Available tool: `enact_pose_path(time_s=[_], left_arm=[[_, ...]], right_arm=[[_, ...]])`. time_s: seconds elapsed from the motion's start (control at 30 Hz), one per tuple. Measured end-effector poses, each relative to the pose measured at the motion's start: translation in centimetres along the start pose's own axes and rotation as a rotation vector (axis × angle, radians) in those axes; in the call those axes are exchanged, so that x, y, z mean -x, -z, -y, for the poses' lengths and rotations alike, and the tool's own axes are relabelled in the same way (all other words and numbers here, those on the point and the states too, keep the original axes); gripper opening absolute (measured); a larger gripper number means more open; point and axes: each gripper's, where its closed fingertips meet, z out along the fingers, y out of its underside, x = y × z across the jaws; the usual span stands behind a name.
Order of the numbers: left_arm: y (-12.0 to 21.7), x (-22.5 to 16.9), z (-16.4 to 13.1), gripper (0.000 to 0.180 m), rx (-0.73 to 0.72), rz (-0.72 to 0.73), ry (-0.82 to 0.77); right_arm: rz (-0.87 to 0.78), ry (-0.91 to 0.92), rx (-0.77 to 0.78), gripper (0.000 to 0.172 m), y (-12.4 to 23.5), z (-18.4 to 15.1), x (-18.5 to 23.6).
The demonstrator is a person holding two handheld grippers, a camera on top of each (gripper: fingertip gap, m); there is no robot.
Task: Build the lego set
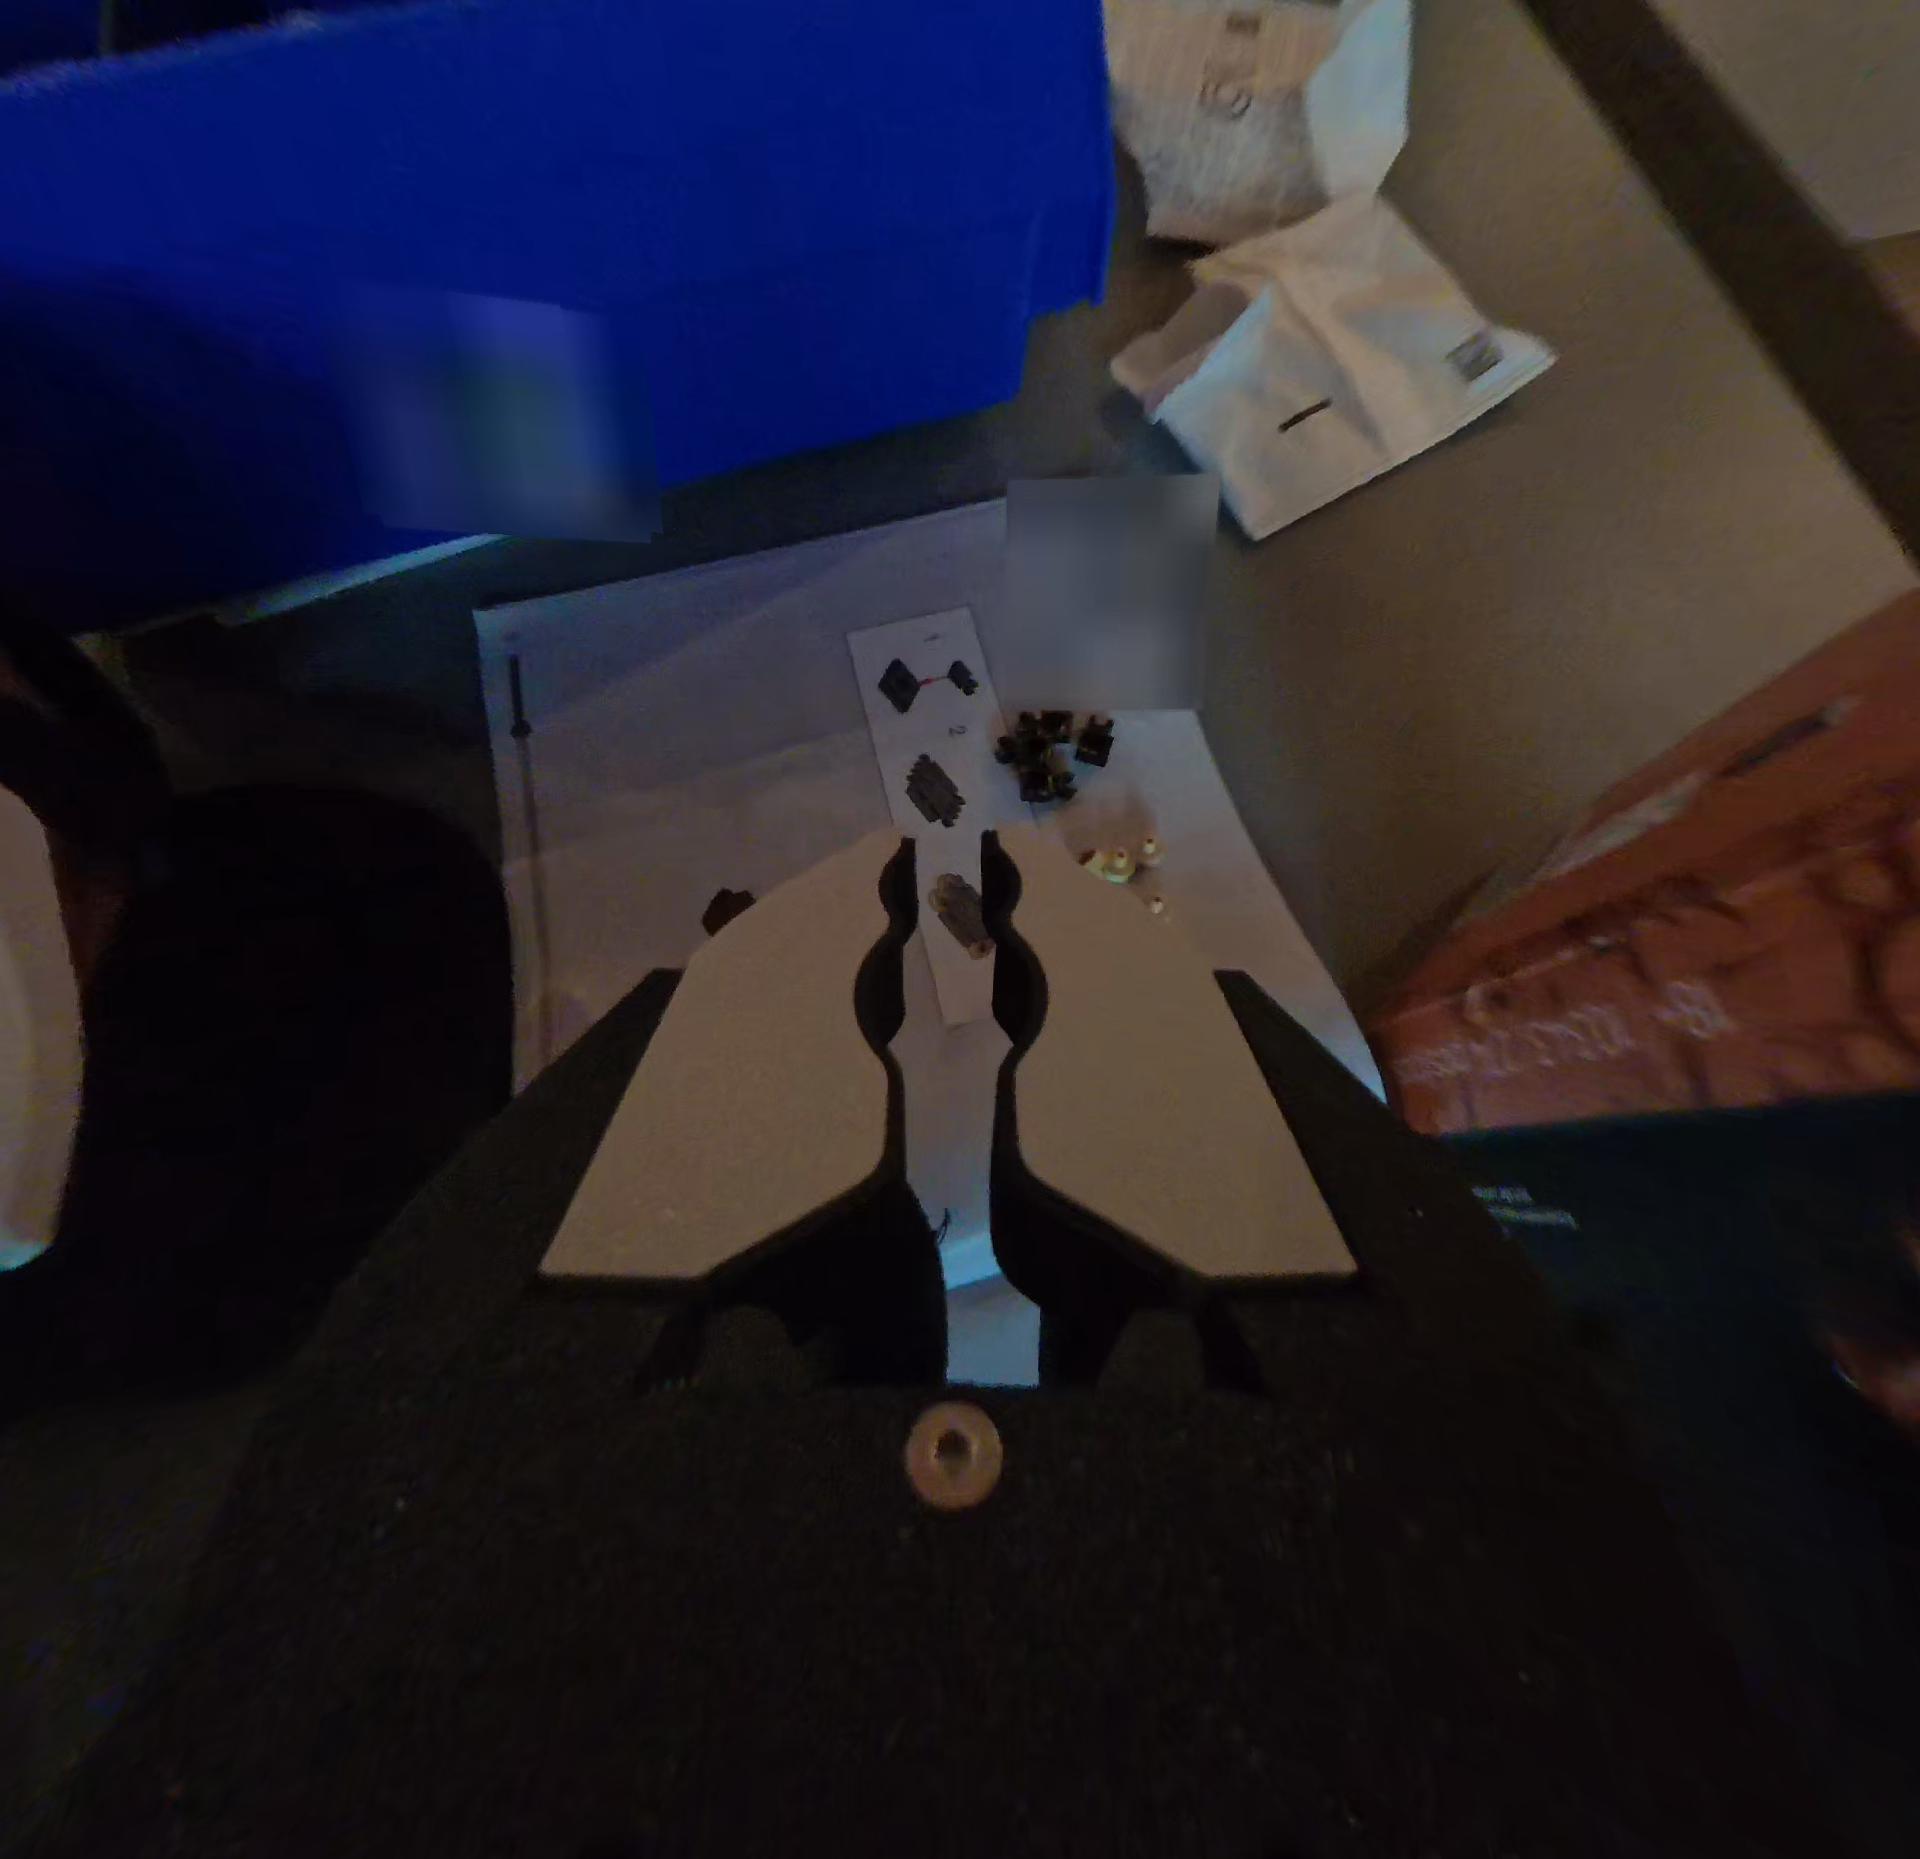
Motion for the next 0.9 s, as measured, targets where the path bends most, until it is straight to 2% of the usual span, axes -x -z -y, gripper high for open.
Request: enact_pose_path(time_s=[0.43,0.9], left_arm=[[-0.1,0.2,-0.2,0.016,0.011,-0.015,0.042],[-0.1,0.1,-0.3,0.016,0.016,-0.026,0.043]], right_arm=[[-0.013,0.109,0.146,0.009,-4.1,-1.2,-1.0],[-0.030,0.141,0.174,0.007,-5.3,-1.2,-2.3]])
